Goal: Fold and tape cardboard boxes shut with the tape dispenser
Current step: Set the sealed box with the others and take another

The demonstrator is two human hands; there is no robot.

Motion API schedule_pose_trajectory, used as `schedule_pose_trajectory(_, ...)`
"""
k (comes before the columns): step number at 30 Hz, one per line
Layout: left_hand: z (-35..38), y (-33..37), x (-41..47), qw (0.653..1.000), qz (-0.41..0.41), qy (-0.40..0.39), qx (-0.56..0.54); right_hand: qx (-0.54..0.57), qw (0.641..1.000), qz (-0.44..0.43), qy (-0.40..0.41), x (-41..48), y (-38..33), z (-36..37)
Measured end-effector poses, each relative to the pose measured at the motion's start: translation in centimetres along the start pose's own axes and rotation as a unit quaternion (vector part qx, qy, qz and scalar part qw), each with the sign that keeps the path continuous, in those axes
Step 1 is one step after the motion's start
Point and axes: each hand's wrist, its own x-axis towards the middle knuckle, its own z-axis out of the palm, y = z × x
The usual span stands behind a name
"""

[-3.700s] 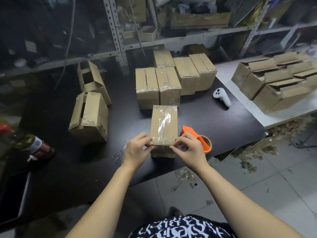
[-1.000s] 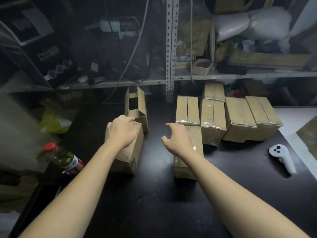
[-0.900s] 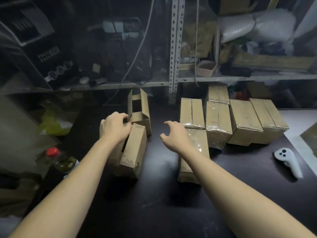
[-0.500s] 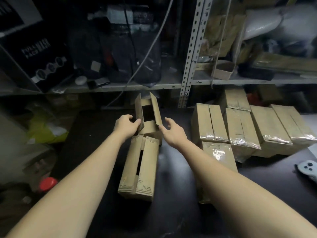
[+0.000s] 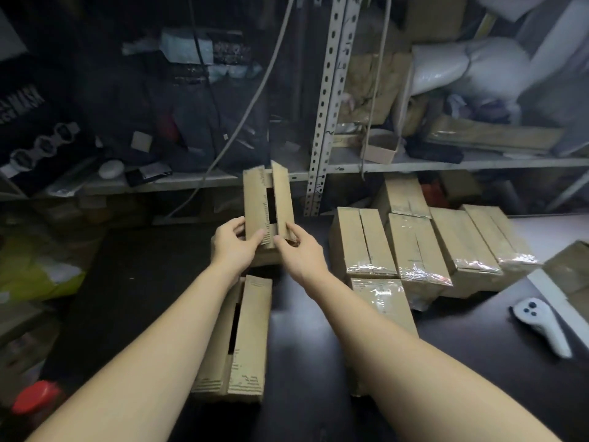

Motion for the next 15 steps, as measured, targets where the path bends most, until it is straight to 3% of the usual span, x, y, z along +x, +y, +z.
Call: schedule_pose_trajectory(15, 4.4, 7.8, -16.4, 0.989, 0.118, 0.018, -0.082, 0.069, 0.985, -0.107, 0.116, -11.9, 0.2, -11.2)
